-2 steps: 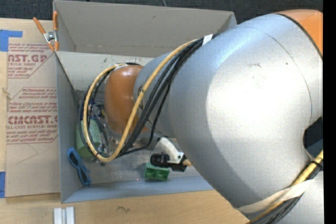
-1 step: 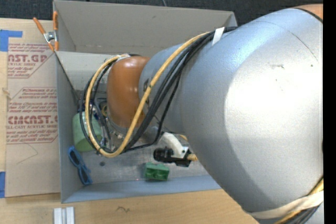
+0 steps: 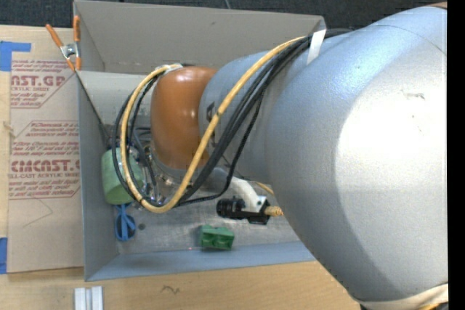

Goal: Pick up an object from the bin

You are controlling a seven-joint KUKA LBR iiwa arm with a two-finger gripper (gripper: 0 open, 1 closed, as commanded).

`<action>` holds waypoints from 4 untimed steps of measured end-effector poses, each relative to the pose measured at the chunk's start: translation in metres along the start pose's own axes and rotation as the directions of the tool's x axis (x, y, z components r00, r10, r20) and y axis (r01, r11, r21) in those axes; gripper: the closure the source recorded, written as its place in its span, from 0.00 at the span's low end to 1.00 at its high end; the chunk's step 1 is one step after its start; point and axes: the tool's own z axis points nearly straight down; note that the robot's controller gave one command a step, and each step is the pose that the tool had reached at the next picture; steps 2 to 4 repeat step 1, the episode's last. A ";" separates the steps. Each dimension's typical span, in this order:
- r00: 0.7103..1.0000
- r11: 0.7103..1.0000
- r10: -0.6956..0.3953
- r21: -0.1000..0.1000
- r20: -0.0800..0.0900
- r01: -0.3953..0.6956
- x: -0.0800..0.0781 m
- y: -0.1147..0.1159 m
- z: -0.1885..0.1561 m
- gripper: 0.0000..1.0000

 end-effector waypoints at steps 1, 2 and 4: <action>1.000 1.000 -0.001 0.001 -0.001 0.001 0.001 0.000 -0.009 1.00; 1.000 1.000 -0.001 0.001 -0.001 0.001 0.001 0.000 -0.009 1.00; 1.000 1.000 -0.001 0.001 -0.001 0.001 0.001 0.000 -0.009 1.00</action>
Offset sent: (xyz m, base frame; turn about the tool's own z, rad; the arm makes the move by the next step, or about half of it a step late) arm 0.0000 0.0001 0.0093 0.0000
